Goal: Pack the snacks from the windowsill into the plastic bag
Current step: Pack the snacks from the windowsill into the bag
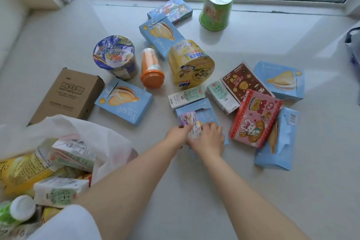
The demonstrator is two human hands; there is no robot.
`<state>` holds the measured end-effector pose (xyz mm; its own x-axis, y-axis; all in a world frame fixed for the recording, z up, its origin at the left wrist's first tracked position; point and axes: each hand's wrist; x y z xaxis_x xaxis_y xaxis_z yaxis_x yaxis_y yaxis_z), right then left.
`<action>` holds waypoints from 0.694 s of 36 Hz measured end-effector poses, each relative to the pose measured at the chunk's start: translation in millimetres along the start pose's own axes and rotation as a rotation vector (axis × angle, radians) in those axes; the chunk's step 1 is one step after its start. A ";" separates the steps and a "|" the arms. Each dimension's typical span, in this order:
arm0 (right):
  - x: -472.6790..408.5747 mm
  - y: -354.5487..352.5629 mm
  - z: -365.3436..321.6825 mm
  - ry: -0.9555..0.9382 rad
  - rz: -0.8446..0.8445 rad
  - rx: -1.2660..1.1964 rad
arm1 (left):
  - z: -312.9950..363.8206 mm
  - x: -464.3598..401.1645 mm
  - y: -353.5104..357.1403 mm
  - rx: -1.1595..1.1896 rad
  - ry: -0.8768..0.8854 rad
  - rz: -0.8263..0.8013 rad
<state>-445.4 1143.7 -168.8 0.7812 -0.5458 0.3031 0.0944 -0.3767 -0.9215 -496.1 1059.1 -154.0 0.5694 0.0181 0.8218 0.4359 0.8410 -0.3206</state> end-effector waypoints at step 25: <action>-36.6 -9.5 35.0 0.309 -0.212 -0.485 | -12.1 -14.7 -3.9 0.380 -0.103 -0.146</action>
<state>-453.2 1193.5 -179.7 0.5545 -0.5858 0.5910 -0.1199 -0.7590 -0.6399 -497.7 1049.1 -170.5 0.4396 -0.0783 0.8948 0.2077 0.9781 -0.0164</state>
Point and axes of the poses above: each hand's wrist, its own x-axis away from the middle knuckle, its own y-axis out of the palm, z = x × y, and after that the axes turned 7 degrees about z, right-handed
